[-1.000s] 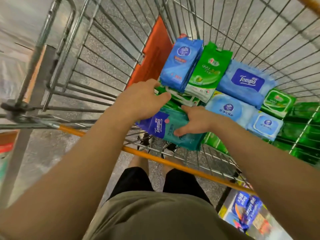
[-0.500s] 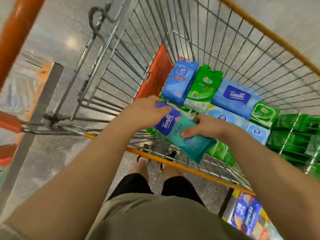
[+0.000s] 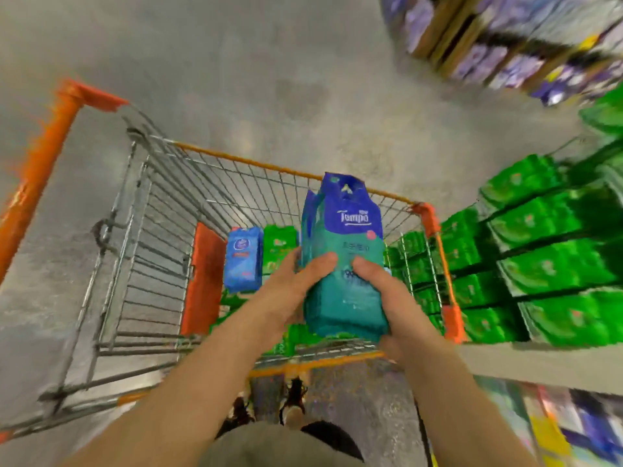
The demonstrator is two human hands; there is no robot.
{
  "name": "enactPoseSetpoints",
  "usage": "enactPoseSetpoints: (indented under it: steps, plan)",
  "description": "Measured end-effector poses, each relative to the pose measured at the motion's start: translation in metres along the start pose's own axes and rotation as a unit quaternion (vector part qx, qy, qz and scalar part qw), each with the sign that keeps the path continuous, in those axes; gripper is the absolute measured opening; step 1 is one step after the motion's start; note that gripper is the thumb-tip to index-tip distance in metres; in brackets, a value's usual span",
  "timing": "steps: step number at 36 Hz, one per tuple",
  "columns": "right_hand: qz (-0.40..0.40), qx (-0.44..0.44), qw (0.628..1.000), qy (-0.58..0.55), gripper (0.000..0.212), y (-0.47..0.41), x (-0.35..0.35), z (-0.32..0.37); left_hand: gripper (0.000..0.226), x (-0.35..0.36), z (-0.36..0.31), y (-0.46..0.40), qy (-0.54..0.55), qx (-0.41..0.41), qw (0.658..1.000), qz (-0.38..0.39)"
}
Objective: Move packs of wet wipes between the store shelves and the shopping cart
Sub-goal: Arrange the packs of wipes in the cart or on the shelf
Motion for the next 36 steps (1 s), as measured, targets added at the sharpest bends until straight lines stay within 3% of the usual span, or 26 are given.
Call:
enactPoseSetpoints:
  steps: [2,5,11,17,21,27,30,31,33,34,36]
  plan:
    - [-0.01,-0.029,0.999,-0.032,0.04,0.023,-0.01,0.009,0.097,0.036,-0.001,0.005,0.021,0.002,0.996,0.081]
    - [-0.049,-0.088,0.994,-0.045,0.068,0.055,-0.036,0.021,0.093,0.084,0.001,0.017,0.022,-0.007,0.988,0.154]
    - [-0.174,-0.174,0.969,0.003,0.046,0.141,-0.107,0.044,0.107,0.176,0.02,0.04,-0.008,-0.025,0.965,0.261]
    - [-0.292,-0.259,0.92,-0.02,0.06,0.225,-0.189,0.041,0.106,0.268,0.062,0.067,-0.074,-0.055,0.941,0.325]
    - [-0.323,-0.27,0.907,-0.025,0.046,0.284,-0.242,0.024,0.11,0.33,0.105,0.086,-0.1,-0.07,0.927,0.355]
    - [-0.423,-0.243,0.873,0.014,0.077,0.368,-0.322,-0.018,0.103,0.413,0.185,0.119,-0.147,-0.118,0.886,0.424]
    - [-0.48,-0.229,0.846,0.035,0.075,0.412,-0.356,-0.038,0.114,0.459,0.212,0.132,-0.194,-0.082,0.892,0.4]
    - [-0.483,-0.232,0.844,0.016,0.071,0.425,-0.365,-0.045,0.114,0.47,0.218,0.14,-0.216,-0.06,0.879,0.421]
    - [-0.483,-0.245,0.841,-0.002,0.057,0.446,-0.379,-0.054,0.09,0.485,0.239,0.153,-0.228,-0.069,0.853,0.464]
    - [-0.494,-0.247,0.834,0.004,0.051,0.458,-0.386,-0.057,0.071,0.492,0.253,0.158,-0.237,-0.081,0.852,0.46]
    - [-0.514,-0.252,0.82,-0.011,0.051,0.478,-0.399,-0.065,0.065,0.504,0.277,0.16,-0.231,-0.106,0.871,0.42]
Point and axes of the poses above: each hand's wrist, its own y-axis away from the middle knuckle, its own x-axis out of the palm, z = x × y, the point moved 9 cm from there along -y, towards the middle knuckle, and after that the axes turned 10 degrees about y, right-handed, at the moved point
